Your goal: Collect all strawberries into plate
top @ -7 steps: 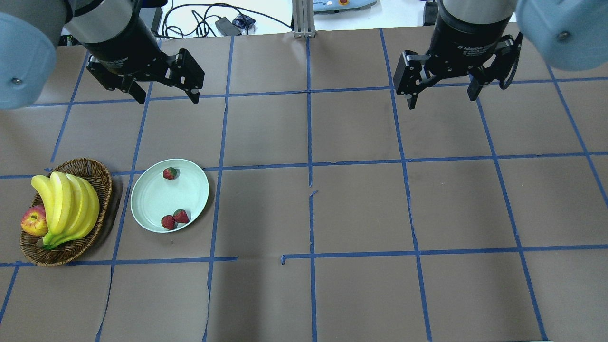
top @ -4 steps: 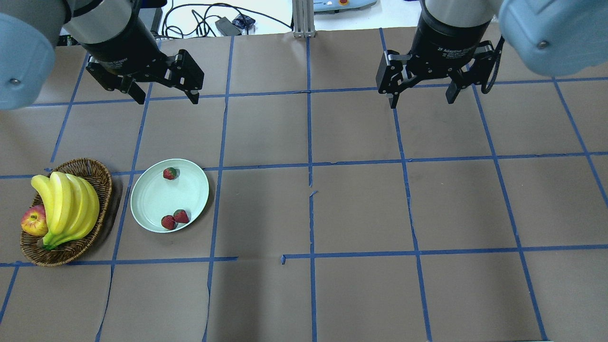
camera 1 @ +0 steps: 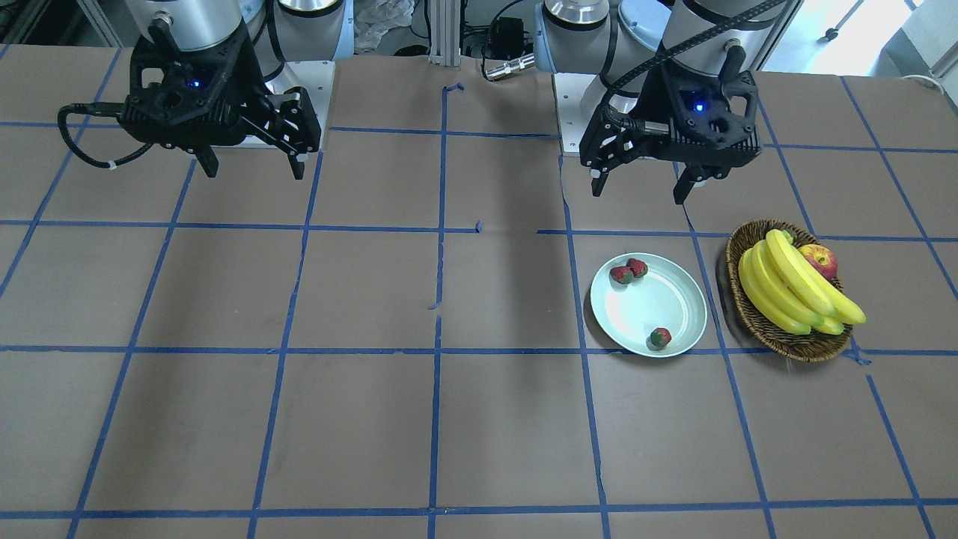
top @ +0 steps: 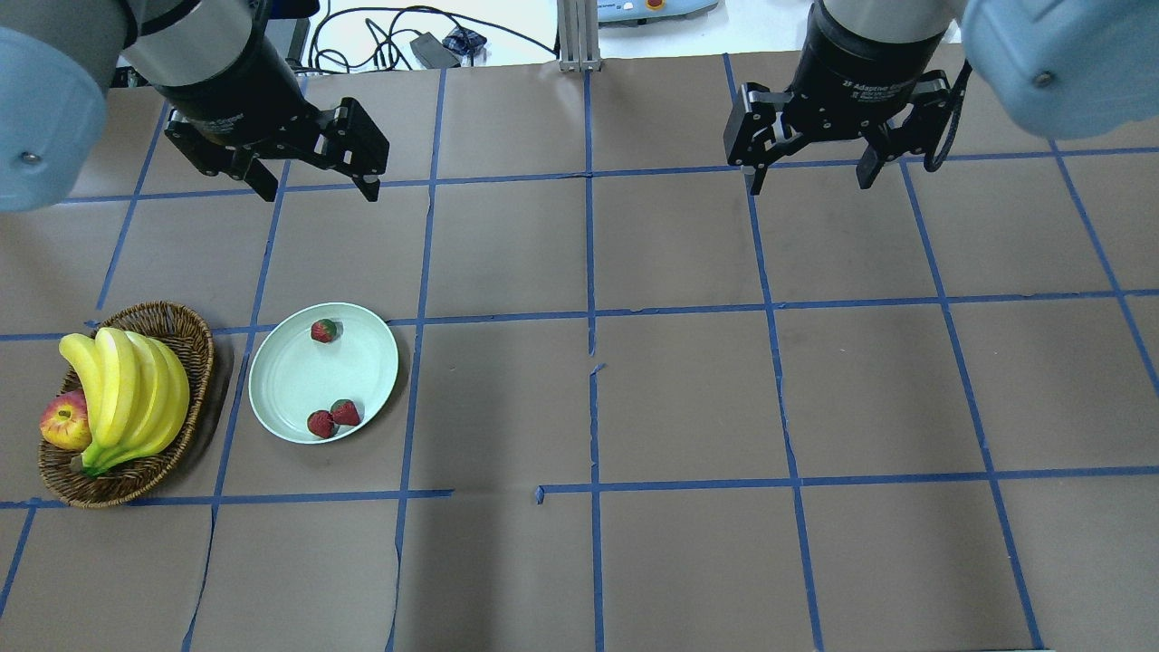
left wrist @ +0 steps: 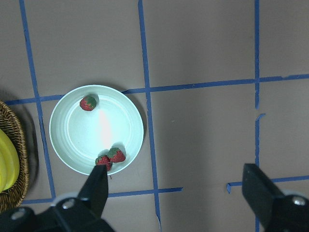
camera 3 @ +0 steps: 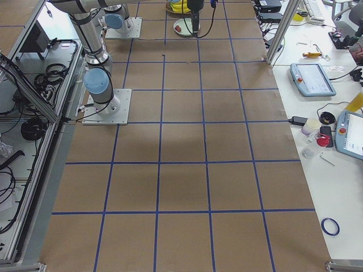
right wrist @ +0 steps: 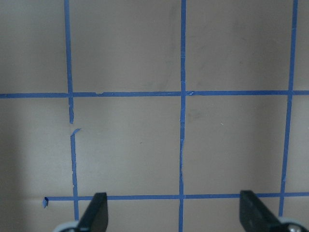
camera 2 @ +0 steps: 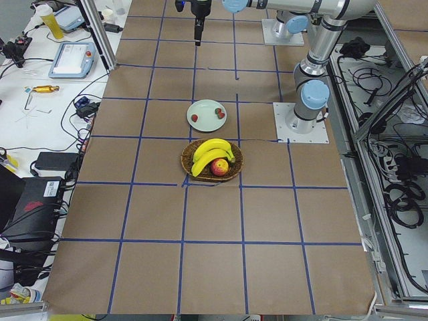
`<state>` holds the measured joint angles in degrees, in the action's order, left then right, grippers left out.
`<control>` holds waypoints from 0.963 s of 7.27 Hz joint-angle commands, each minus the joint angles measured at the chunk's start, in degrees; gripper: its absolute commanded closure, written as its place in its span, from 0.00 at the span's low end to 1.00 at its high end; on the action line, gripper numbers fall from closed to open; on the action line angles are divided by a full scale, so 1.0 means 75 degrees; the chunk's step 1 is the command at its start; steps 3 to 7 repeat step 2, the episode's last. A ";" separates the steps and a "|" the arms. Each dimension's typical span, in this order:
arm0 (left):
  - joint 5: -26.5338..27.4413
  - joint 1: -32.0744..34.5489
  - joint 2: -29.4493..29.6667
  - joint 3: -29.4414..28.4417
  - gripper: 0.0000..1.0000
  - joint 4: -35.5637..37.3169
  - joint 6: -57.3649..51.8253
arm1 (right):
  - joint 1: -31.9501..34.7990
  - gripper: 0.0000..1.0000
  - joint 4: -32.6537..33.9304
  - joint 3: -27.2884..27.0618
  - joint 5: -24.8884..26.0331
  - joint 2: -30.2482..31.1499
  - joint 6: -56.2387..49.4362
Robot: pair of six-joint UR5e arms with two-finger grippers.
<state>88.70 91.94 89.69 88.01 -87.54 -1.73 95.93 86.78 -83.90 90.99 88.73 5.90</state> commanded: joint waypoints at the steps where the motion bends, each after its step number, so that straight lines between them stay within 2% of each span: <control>1: 0.0009 -0.0001 -0.0040 0.0090 0.00 0.0000 0.0007 | -0.0087 0.03 0.0019 0.0007 0.0008 0.0005 -0.0001; 7: -0.0003 0.0010 -0.0029 0.0090 0.00 0.0000 0.0008 | -0.0087 0.01 0.0008 0.0007 0.0008 0.0005 -0.0001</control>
